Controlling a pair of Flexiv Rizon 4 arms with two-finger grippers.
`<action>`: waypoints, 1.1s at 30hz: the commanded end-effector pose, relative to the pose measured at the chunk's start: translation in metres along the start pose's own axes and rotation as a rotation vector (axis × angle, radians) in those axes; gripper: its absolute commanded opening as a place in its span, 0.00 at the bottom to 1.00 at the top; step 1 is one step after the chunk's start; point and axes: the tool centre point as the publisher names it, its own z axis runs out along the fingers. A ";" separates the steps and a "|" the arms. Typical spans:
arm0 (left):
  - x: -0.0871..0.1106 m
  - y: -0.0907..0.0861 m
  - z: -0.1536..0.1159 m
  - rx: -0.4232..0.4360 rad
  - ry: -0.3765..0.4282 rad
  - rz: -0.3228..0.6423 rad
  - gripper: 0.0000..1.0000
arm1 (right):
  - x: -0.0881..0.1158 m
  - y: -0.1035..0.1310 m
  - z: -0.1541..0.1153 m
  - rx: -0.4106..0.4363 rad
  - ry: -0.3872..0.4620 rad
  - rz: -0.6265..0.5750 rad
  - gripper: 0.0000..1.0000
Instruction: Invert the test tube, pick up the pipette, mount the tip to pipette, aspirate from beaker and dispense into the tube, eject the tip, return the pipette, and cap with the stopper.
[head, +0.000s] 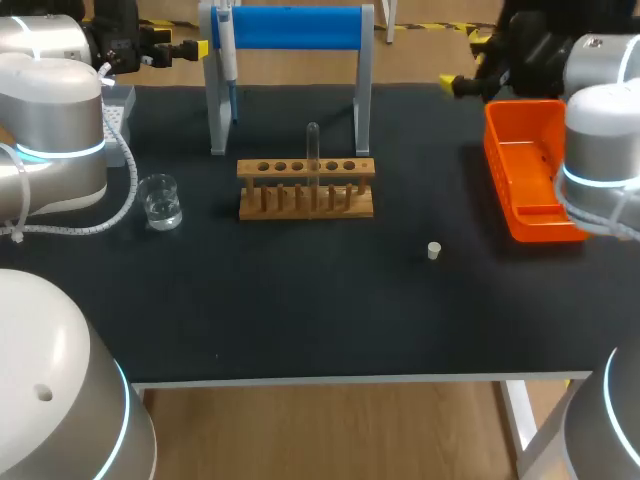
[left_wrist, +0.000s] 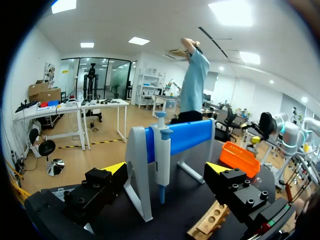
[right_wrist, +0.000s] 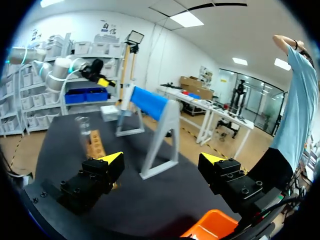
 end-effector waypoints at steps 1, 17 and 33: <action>0.001 0.001 0.000 0.003 -0.003 0.001 1.00 | 0.038 -0.012 -0.019 -0.004 0.048 -0.019 1.00; 0.001 0.001 0.000 0.003 -0.003 0.001 1.00 | 0.134 -0.049 0.004 -0.102 0.222 -0.069 1.00; 0.001 0.001 0.000 0.003 -0.003 0.001 1.00 | 0.166 -0.051 0.012 -0.102 0.276 -0.089 1.00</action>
